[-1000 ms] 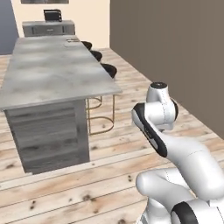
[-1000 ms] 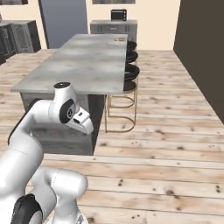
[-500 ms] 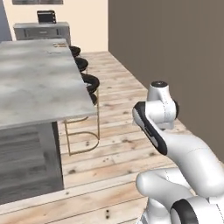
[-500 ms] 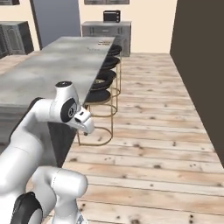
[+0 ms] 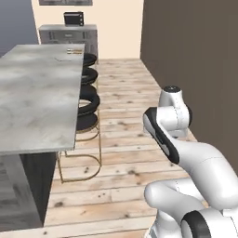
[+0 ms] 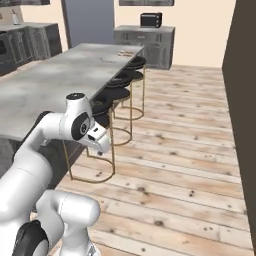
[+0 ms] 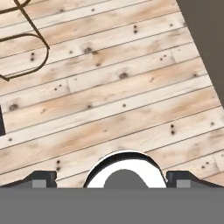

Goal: Pick up the metallic utensils from the counter and place them in the open drawer. Make sure not to pick up any wooden utensils.

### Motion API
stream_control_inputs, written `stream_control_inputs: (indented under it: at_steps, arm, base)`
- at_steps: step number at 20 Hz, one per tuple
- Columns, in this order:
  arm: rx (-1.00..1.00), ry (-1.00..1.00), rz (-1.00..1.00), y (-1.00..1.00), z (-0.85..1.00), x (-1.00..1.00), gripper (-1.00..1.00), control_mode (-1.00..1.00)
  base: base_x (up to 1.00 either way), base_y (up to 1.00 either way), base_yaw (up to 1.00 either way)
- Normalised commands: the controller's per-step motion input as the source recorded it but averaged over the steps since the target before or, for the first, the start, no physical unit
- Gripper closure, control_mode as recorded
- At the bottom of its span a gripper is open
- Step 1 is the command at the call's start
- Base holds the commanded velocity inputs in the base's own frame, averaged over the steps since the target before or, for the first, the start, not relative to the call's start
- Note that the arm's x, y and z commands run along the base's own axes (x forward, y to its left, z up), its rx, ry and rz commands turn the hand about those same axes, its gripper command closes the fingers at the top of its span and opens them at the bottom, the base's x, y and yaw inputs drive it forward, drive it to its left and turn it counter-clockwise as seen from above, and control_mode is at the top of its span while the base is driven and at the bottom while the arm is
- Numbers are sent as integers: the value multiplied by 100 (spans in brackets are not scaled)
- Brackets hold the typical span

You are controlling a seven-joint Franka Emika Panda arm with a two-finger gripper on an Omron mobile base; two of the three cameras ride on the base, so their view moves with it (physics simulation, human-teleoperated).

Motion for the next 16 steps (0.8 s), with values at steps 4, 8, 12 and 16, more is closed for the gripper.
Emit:
stream_control_inputs:
  at_steps: [4,8,12,16]
  arm:
    - [0,0,0,0,0,0,-100,100]
    - [0,0,0,0,0,0,-100,100]
    - [0,0,0,0,0,0,-100,100]
    - [0,0,0,0,0,0,-100,100]
  base:
    - [93,-100,29]
    - [100,-100,21]
    - [100,-100,22]
    - [100,-100,30]
